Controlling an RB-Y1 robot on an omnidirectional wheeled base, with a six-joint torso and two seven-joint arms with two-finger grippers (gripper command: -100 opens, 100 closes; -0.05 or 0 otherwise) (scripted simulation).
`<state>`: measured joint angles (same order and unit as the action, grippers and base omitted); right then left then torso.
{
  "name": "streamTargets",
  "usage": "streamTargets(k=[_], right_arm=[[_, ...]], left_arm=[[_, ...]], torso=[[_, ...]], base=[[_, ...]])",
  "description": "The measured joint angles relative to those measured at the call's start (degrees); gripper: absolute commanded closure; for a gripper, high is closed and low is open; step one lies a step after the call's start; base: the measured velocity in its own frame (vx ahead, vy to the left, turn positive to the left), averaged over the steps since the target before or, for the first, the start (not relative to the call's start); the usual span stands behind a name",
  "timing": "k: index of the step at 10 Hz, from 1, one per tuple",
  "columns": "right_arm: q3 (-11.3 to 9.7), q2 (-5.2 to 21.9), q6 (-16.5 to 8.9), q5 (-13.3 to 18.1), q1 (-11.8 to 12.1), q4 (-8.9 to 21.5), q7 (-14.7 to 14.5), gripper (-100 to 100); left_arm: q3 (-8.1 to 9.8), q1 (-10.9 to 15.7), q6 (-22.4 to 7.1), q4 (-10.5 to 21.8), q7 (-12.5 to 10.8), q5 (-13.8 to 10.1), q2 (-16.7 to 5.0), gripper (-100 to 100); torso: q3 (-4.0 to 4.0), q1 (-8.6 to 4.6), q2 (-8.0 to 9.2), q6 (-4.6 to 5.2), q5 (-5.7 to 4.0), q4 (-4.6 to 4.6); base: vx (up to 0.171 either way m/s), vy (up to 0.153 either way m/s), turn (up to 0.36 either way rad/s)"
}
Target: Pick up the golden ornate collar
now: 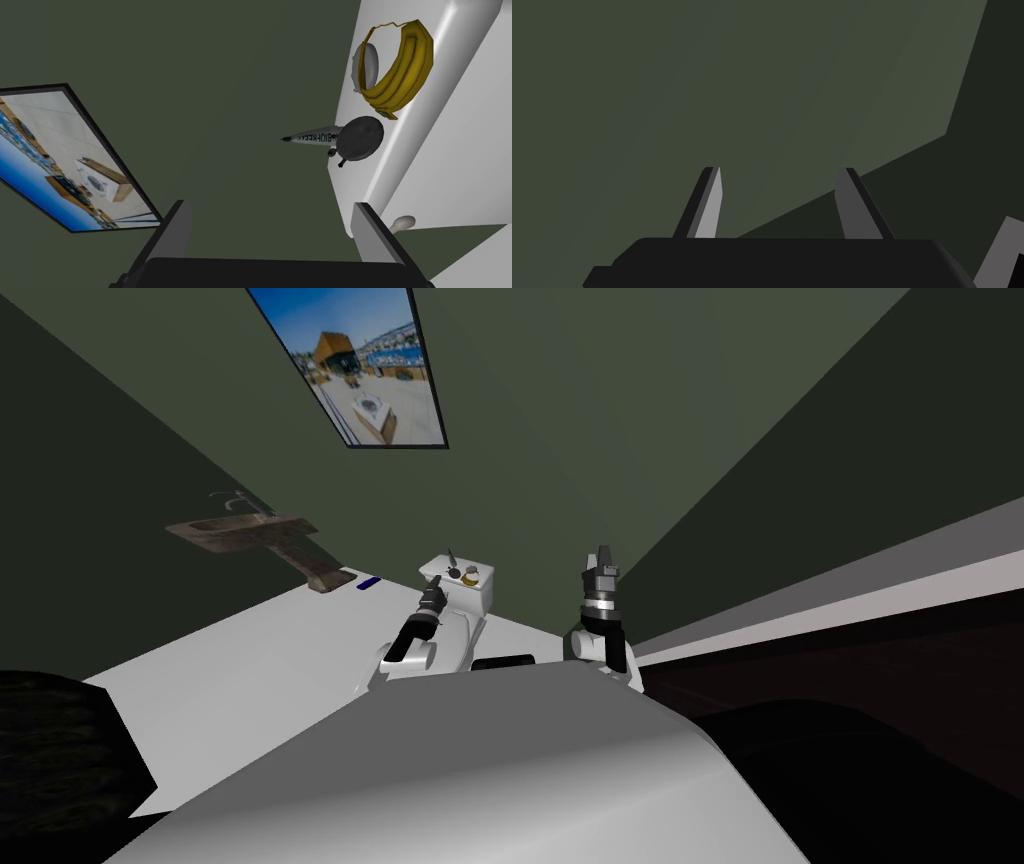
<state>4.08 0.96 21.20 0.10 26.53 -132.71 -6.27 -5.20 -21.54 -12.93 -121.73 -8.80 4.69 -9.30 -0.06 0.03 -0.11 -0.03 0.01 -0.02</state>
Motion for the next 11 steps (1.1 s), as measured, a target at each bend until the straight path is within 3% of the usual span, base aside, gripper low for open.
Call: streamTargets(k=[5, 7, 11], right_arm=[[0.0, 0.0, 0.0, 0.0, 0.0, 0.0, 0.0, 0], [0.0, 0.0, 0.0, 0.0, 0.0, 0.0, 0.0, 0], [0.0, 0.0, 0.0, 0.0, 0.0, 0.0, 0.0, 0]], left_arm=[[-0.81, 2.0, -7.0, 2.2, 0.8, 0.0, -0.8, -100], [-1.45, 3.4, -10.6, 3.5, 1.6, 0.4, -0.5, -100], [-1.98, 4.6, -15.9, 5.8, 3.2, -0.3, -2.1, -100]], torso=[[-0.06, -0.02, -0.10, 0.01, 0.00, -0.02], [-0.13, -0.04, -0.23, 0.00, -0.01, -0.05], [-0.18, -0.05, -0.32, 0.00, -0.01, -0.07]], base=[[0.047, -0.004, -0.044], [0.095, -0.011, -0.039], [0.103, -0.015, -0.032]])
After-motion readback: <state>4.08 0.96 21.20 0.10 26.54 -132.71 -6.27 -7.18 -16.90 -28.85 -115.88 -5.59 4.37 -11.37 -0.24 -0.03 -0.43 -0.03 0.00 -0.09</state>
